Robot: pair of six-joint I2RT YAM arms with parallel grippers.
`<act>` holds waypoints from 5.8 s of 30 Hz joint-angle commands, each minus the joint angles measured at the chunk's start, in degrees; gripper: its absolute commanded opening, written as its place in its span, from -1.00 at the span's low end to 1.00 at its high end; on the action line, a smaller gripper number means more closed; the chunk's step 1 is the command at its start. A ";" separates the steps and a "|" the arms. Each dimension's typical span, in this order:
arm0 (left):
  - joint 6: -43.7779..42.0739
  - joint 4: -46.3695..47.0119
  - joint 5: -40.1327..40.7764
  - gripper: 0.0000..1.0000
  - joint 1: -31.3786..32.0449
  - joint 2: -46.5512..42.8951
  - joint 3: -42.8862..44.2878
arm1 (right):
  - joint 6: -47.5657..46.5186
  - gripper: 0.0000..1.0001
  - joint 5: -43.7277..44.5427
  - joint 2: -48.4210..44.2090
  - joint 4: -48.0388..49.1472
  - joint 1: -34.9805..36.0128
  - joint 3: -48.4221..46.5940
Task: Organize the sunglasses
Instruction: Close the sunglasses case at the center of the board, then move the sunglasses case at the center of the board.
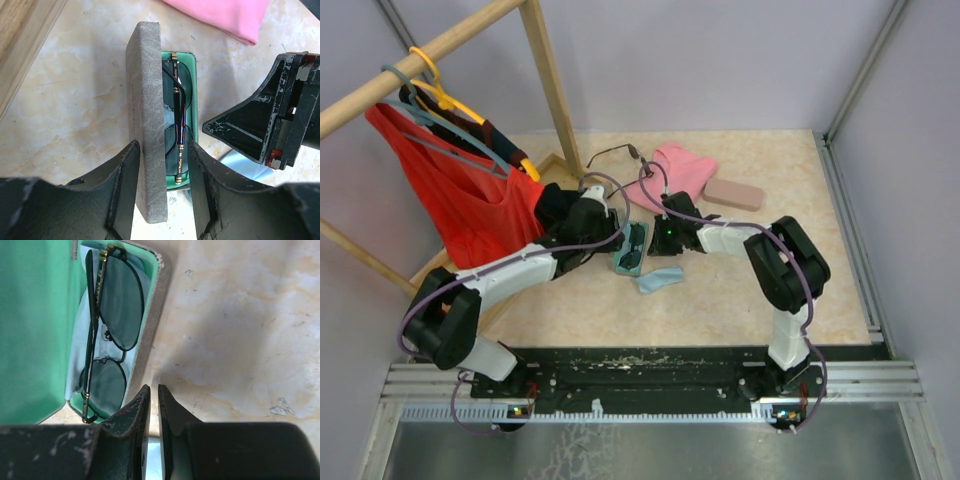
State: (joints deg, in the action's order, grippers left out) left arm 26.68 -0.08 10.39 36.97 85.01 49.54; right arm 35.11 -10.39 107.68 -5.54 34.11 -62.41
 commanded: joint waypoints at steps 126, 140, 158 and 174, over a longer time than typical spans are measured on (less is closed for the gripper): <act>5.65 23.88 -25.07 -0.55 -10.91 11.17 -10.43 | -2.15 -0.80 -4.68 7.44 0.85 0.43 -8.34; 2.32 16.78 -17.30 -0.40 -10.46 3.06 -8.53 | -2.83 -0.79 1.91 1.20 1.98 -0.42 -3.77; -4.08 6.01 -5.81 0.11 -4.45 2.33 -1.00 | -6.10 -0.24 11.97 -22.44 3.34 -0.53 12.16; -13.34 -1.05 -0.99 0.46 -2.26 10.65 9.24 | -2.86 0.10 12.16 -42.51 -0.16 -0.62 26.37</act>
State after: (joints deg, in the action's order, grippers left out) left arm 17.69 1.13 7.66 34.09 94.19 56.47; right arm 31.35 0.99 69.89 -5.63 33.82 -37.23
